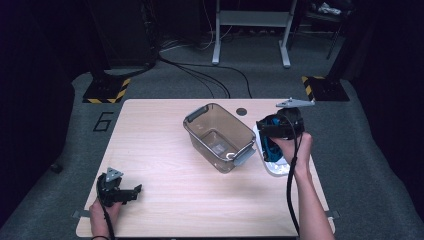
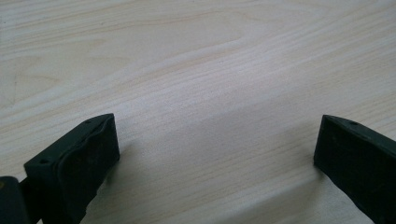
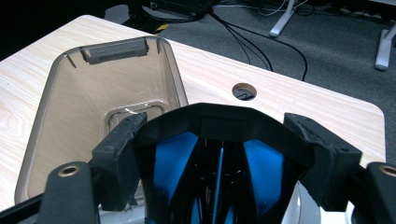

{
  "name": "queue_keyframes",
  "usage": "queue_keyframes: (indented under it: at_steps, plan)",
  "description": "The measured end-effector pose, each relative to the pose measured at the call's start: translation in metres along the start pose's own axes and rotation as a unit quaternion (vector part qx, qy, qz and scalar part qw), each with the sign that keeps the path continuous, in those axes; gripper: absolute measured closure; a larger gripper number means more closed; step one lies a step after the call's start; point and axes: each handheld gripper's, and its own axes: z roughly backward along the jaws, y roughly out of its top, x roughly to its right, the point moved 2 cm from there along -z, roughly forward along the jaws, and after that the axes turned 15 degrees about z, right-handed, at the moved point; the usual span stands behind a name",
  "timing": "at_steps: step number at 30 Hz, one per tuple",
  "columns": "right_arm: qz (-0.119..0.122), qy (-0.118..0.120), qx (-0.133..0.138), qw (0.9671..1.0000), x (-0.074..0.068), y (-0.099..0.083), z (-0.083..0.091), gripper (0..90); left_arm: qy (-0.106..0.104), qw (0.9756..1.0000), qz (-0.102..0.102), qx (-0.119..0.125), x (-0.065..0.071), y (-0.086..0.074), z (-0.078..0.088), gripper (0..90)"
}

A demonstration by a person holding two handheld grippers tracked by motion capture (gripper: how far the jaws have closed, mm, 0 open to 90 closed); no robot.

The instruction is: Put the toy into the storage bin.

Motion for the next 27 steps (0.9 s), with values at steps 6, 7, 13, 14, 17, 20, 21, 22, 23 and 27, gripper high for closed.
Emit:
queue_keyframes:
  at_steps: [6,7,13,14,17,20,21,22,23,27]
  plan:
    - [0.005,-0.001,0.001,1.0000,0.002,0.007,-0.002,23.8,0.000,1.0000,0.000,0.000,0.000,0.000,0.000,0.2]
    - [0.006,-0.002,0.002,1.0000,0.002,0.009,-0.002,23.8,0.000,1.0000,0.000,0.000,0.000,0.000,0.000,0.2]
    - [0.013,-0.001,0.004,0.9999,0.001,0.018,-0.004,23.7,0.000,1.0000,0.000,0.000,0.000,0.000,0.000,0.2]
    - [0.013,-0.001,0.004,0.9999,0.001,0.020,-0.004,23.7,0.000,1.0000,0.000,0.000,0.000,0.000,0.000,0.2]
    - [0.018,0.000,0.007,0.9998,0.000,0.026,-0.005,23.7,0.000,1.0000,0.000,0.000,0.000,0.000,0.000,0.2]
    - [0.022,0.002,0.010,0.9997,-0.001,0.030,-0.005,23.7,0.000,1.0000,0.000,0.000,0.000,0.000,0.000,0.2]
    - [0.023,0.003,0.011,0.9997,-0.001,0.031,-0.005,23.7,0.000,1.0000,0.000,0.000,0.000,0.000,0.000,0.2]
    - [0.024,0.003,0.013,0.9996,-0.002,0.033,-0.005,23.7,0.000,1.0000,0.000,0.000,0.000,0.000,0.000,0.2]
    - [0.025,0.003,0.013,0.9996,-0.002,0.034,-0.005,23.7,0.000,1.0000,0.000,0.000,0.000,0.000,0.000,0.2]
    - [0.030,0.003,0.019,0.9994,-0.003,0.040,-0.004,23.7,0.000,1.0000,0.000,0.000,0.000,0.000,0.000,0.1]
